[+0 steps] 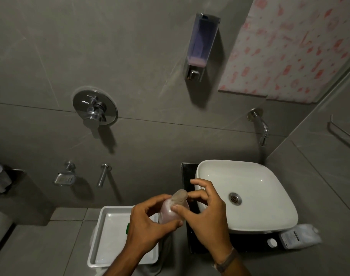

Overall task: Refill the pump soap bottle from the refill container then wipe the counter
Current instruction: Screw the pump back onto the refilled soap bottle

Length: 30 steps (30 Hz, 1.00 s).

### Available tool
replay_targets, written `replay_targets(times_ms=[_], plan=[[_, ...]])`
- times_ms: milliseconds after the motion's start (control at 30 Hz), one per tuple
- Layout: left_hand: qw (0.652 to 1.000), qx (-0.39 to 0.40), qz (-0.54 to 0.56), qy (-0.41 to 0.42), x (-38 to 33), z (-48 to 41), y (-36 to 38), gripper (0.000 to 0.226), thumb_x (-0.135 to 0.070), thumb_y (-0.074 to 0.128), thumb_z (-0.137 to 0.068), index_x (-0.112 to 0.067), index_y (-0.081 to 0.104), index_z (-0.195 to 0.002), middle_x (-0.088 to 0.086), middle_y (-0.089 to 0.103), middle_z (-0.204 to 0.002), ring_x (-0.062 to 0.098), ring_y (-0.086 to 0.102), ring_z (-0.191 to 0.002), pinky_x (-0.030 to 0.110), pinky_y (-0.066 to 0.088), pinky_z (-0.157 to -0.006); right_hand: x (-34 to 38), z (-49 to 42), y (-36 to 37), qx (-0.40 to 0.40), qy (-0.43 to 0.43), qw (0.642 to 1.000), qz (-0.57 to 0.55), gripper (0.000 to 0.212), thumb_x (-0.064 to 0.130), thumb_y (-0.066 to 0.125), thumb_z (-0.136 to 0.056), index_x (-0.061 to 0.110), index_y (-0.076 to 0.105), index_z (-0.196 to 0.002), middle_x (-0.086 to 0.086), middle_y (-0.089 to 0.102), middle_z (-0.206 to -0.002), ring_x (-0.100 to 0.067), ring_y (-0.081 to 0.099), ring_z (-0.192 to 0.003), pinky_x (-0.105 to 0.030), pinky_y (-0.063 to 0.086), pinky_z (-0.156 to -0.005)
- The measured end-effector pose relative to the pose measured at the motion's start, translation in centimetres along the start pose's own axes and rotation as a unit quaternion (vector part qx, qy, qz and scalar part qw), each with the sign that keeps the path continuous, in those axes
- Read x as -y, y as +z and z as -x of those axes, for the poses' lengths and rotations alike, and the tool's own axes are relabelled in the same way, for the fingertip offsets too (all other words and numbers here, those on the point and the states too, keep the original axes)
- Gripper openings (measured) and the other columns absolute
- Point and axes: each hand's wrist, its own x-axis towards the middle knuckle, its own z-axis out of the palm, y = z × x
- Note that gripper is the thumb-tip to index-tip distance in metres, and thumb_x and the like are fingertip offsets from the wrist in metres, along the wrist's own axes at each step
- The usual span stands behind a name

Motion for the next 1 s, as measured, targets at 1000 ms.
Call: replay_targets(times_ms=[1000], plan=[[0.999,0.021,0.009,0.026,0.0,0.6,0.4,0.066,-0.044,0.100,-0.056,-0.034,0.079,-0.118,-0.012,0.083,-0.116,0.018,0.078,-0.112,0.040,0.065,-0.097,0.0,0.0,-1.3,0.059,0.021,0.994,-0.086,0.070,0.029,0.093,-0.064,0.051,0.058,-0.120,0.016,0.076,-0.112,-0.005,0.072,-0.109,-0.009,0.055,-0.084]])
